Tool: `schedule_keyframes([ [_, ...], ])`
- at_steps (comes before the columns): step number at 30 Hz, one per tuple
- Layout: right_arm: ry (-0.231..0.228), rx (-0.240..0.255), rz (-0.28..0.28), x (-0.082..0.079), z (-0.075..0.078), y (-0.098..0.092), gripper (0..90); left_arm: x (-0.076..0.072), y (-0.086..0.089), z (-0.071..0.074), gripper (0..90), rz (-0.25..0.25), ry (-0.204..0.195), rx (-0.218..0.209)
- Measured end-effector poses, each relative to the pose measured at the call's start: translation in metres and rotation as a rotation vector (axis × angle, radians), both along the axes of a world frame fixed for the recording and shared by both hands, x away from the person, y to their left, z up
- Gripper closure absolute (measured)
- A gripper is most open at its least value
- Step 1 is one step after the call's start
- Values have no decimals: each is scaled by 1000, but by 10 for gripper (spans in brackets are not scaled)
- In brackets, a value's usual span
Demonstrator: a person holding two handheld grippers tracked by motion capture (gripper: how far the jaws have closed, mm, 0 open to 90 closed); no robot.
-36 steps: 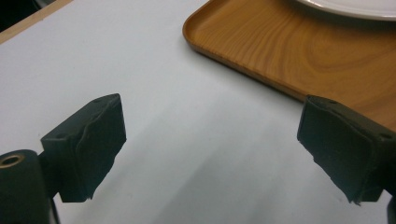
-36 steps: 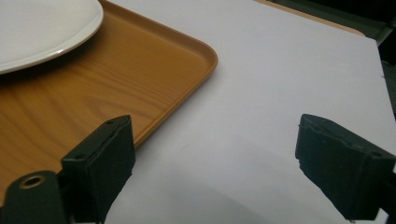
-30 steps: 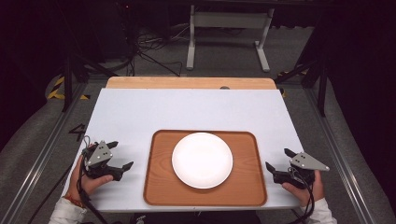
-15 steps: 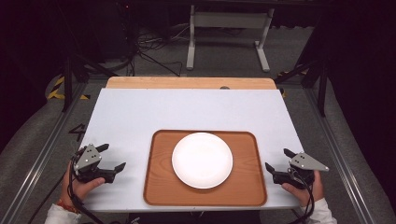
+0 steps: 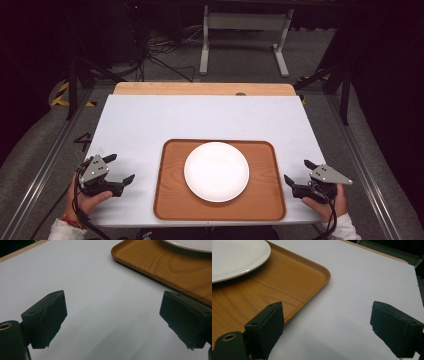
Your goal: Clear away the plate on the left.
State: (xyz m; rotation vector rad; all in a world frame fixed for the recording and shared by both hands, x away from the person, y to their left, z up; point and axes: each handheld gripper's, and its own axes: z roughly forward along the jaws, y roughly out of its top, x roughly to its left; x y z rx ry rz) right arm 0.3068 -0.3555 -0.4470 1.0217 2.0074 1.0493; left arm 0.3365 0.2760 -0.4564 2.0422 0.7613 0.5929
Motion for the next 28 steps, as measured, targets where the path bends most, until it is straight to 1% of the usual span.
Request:
schedule_keyframes([
  [4, 0, 1, 0, 0, 0, -1, 125, 0, -1, 0, 82, -1, 0, 16],
  [6, -2, 3, 1, 0, 0, -1, 126, 0, -1, 0, 82, -7, 5, 10],
  [10, -2, 5, 2, 0, 0, -2, 125, 0, -3, -1, 82, -9, 9, 26],
  [18, 2, 9, 0, 1, -1, -2, 126, 0, -1, -1, 82, 0, 8, 11],
  [24, 3, 10, -3, 0, -1, -4, 125, 2, -3, -1, 82, -4, 8, 29],
  [28, 3, 12, 2, 1, -1, -3, 125, 2, -4, -2, 82, -5, 19, 27],
])
